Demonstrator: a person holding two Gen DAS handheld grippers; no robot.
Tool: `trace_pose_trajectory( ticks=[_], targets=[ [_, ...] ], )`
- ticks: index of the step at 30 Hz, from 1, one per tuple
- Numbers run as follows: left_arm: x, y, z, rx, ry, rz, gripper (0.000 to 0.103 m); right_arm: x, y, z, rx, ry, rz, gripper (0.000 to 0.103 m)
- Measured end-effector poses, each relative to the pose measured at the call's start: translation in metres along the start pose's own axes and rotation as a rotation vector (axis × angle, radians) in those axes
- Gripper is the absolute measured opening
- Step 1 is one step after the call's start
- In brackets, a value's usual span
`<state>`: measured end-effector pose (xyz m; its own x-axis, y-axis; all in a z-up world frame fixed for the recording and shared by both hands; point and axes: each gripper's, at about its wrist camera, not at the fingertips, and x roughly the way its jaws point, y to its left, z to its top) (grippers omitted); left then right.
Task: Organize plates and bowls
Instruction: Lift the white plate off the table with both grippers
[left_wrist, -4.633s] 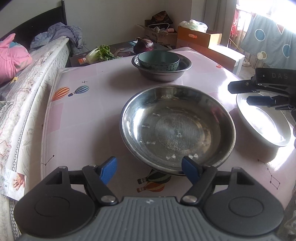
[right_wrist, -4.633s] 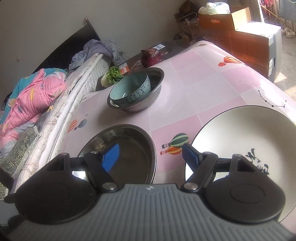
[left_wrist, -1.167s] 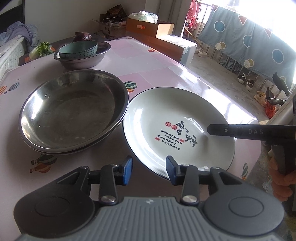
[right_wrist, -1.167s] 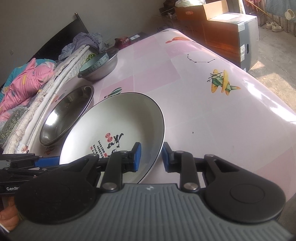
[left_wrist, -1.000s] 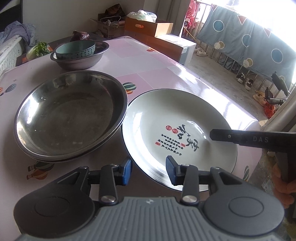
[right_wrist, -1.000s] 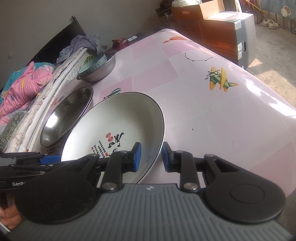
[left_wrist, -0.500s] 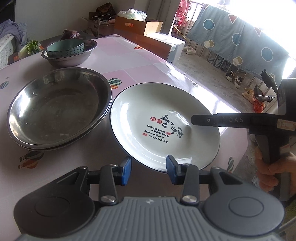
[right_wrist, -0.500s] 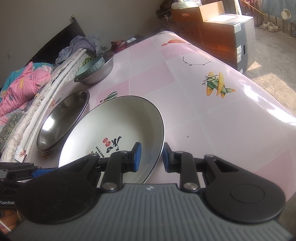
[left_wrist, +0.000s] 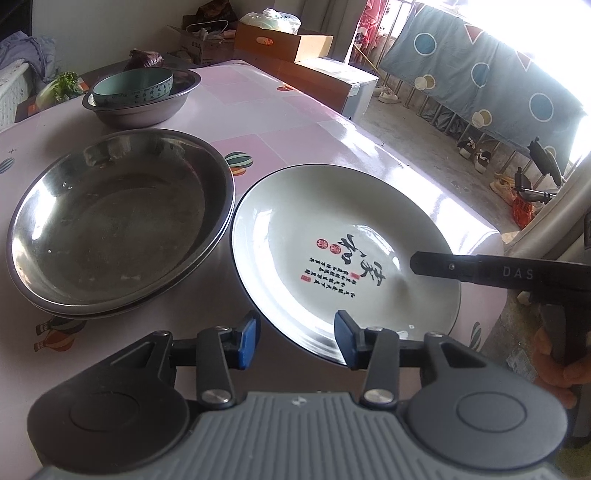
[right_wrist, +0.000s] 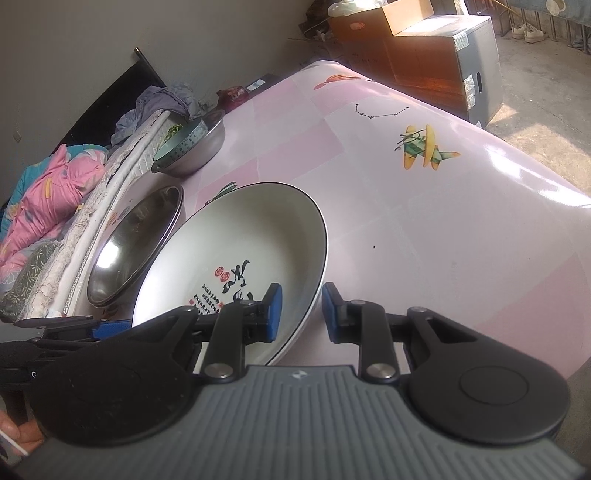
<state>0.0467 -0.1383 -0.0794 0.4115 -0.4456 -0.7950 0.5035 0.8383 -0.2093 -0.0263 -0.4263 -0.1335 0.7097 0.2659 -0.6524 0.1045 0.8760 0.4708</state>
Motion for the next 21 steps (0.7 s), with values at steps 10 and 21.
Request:
trace_pose_trajectory(
  ticks=[10, 21],
  targets=[
    [0.002, -0.012, -0.001, 0.022, 0.013, 0.005, 0.045, 0.003, 0.002, 0.003, -0.004, -0.011, -0.015, 0.025],
    [0.001, -0.010, -0.005, 0.052, -0.027, 0.036, 0.045, 0.003, -0.004, 0.001, 0.001, -0.043, -0.010, 0.024]
  ],
)
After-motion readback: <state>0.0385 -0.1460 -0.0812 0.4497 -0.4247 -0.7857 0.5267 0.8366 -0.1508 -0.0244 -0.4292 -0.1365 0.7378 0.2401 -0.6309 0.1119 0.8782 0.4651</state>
